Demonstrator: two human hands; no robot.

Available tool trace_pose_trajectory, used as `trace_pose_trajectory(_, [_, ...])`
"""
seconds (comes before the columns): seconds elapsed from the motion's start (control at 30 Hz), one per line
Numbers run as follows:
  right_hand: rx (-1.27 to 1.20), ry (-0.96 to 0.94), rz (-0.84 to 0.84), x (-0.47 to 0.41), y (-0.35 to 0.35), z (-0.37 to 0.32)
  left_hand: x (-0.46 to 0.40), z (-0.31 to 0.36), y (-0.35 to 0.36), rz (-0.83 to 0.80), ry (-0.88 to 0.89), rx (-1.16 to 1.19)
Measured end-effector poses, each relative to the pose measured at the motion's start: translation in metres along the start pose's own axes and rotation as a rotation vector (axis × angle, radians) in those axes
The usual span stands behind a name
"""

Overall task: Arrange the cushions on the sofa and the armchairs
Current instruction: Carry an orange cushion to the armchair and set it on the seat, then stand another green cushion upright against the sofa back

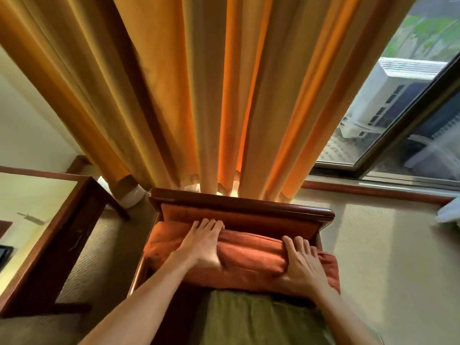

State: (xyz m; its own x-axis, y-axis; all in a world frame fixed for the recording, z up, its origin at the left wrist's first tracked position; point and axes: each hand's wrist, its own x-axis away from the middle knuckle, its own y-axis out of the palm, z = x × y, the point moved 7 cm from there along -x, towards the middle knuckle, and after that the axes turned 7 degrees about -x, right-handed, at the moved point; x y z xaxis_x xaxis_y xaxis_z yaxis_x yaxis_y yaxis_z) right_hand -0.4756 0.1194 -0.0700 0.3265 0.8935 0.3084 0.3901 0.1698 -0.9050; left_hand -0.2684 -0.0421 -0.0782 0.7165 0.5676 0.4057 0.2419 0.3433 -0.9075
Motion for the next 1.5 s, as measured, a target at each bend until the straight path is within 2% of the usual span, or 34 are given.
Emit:
trace_pose_trajectory(0.1, [0.016, -0.008, 0.127, -0.019, 0.004, 0.000, -0.019, -0.015, -0.003, 0.116, 0.006, 0.064])
trace_pose_trajectory(0.27, [0.062, 0.123, 0.143, -0.051, -0.020, -0.007, -0.011, -0.011, -0.029, 0.388, -0.013, 0.089])
trace_pose_trajectory(0.33, [0.075, 0.034, 0.204, -0.045, -0.015, -0.035, 0.002, 0.009, -0.019, 0.450, -0.022, 0.078])
trace_pose_trajectory(0.4, [0.100, -0.132, 0.152, -0.031, 0.011, -0.069, 0.011, 0.028, -0.001, 0.397, 0.008, -0.003])
trace_pose_trajectory(0.47, [0.146, -0.233, 0.147, -0.023, 0.026, -0.064, 0.016, 0.007, 0.013, 0.360, -0.013, -0.067])
trace_pose_trajectory(0.57, [0.138, -0.085, 0.207, -0.018, 0.005, 0.015, 0.032, -0.074, 0.012, 0.386, -0.132, -0.050])
trace_pose_trajectory(0.63, [0.112, 0.031, 0.178, -0.008, -0.007, 0.055, 0.035, -0.103, 0.014, 0.330, -0.155, -0.054])
trace_pose_trajectory(0.83, [0.107, 0.147, 0.081, -0.011, -0.002, 0.039, 0.034, -0.091, 0.012, 0.283, -0.208, 0.016])
trace_pose_trajectory(0.9, [0.121, 0.134, 0.247, 0.002, -0.011, 0.024, 0.036, -0.092, 0.012, 0.271, -0.212, 0.023])
trace_pose_trajectory(0.97, [0.117, 0.004, 0.479, 0.022, -0.012, -0.001, 0.042, -0.085, 0.008, 0.318, -0.236, 0.065])
trace_pose_trajectory(1.0, [0.114, -0.061, 0.502, 0.031, -0.005, -0.014, 0.048, -0.080, 0.004, 0.374, -0.255, 0.113])
trace_pose_trajectory(1.03, [0.105, -0.094, 0.419, 0.035, 0.006, -0.023, 0.056, -0.073, 0.000, 0.441, -0.269, 0.154])
trace_pose_trajectory(1.07, [0.089, -0.068, 0.260, 0.034, 0.024, -0.022, 0.064, -0.064, -0.003, 0.502, -0.272, 0.177])
trace_pose_trajectory(1.17, [0.028, 0.302, -0.329, 0.048, 0.082, 0.030, 0.083, -0.031, -0.002, 0.587, -0.221, 0.201])
trace_pose_trajectory(1.2, [0.010, 0.418, -0.474, 0.057, 0.092, 0.041, 0.087, -0.022, 0.002, 0.588, -0.199, 0.211])
trace_pose_trajectory(1.33, [-0.049, 0.630, -0.755, 0.069, 0.121, 0.058, 0.100, 0.005, 0.017, 0.519, -0.159, 0.240])
trace_pose_trajectory(1.4, [-0.083, 0.614, -0.899, 0.080, 0.130, 0.050, 0.109, 0.019, 0.025, 0.421, -0.134, 0.257])
trace_pose_trajectory(1.5, [-0.140, 0.506, -0.844, 0.102, 0.112, 0.019, 0.119, 0.045, 0.042, 0.162, -0.066, 0.173])
